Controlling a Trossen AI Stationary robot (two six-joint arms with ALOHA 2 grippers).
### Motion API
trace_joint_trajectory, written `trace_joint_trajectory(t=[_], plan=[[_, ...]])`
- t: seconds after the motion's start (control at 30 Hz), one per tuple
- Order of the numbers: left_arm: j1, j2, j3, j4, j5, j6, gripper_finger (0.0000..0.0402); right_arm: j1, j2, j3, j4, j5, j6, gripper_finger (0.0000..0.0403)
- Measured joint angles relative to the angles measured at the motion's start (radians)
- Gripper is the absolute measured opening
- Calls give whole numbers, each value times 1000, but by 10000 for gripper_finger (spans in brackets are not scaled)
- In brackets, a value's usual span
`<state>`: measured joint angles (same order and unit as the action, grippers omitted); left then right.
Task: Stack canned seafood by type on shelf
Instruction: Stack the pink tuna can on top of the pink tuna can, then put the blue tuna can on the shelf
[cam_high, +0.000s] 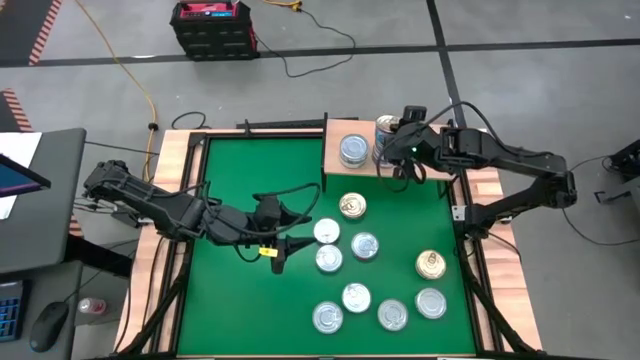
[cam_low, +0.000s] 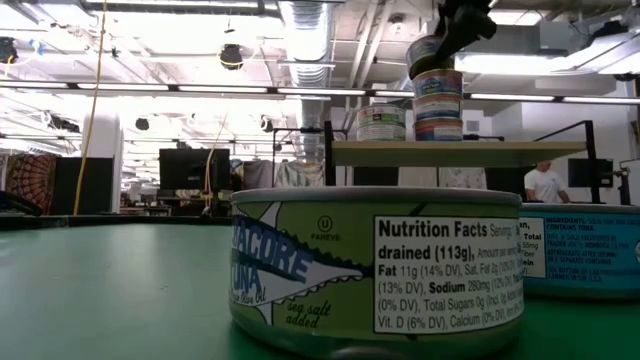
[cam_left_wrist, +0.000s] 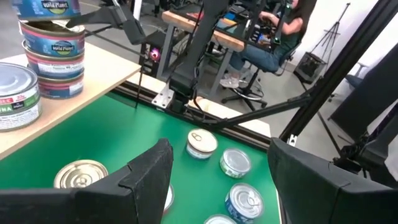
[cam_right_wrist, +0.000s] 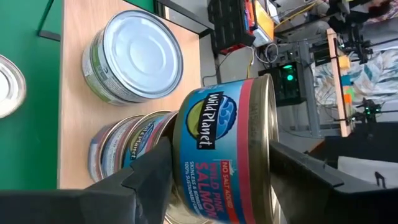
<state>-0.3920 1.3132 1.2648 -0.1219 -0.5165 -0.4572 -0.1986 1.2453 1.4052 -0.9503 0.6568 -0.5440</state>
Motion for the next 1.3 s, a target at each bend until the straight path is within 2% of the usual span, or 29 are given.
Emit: trace_joint_trajectory(t=[0.33, 0.53, 0.7, 0.9, 1.0, 1.1, 1.17, 1.23, 1.3], plan=[[0, 0, 0, -1, 39, 0, 251, 0, -30, 0, -14, -11, 36, 272], [0, -18, 0, 1, 111, -4, 251, -28, -44, 0, -42, -114, 123, 272], [1, -38, 0, -2, 112, 1, 251, -26, -36, 1, -49, -112, 131, 272], [-6, -67, 0, -27, 109, -29, 251, 59, -40, 153, -85, -92, 212, 271], [-7, -70, 0, -114, 87, -76, 251, 124, -42, 233, -107, -139, 342, 271], [19, -53, -2, -216, 68, -119, 251, 155, -41, 242, -146, -345, 589, 271], [54, -28, -24, -235, 114, -131, 251, 175, -39, 214, -146, -461, 732, 271], [89, 1, -84, -205, 208, -132, 251, 241, -45, 148, -95, -469, 832, 270], [127, 35, -167, -108, 295, -136, 251, 332, -56, 56, -18, -390, 908, 269]])
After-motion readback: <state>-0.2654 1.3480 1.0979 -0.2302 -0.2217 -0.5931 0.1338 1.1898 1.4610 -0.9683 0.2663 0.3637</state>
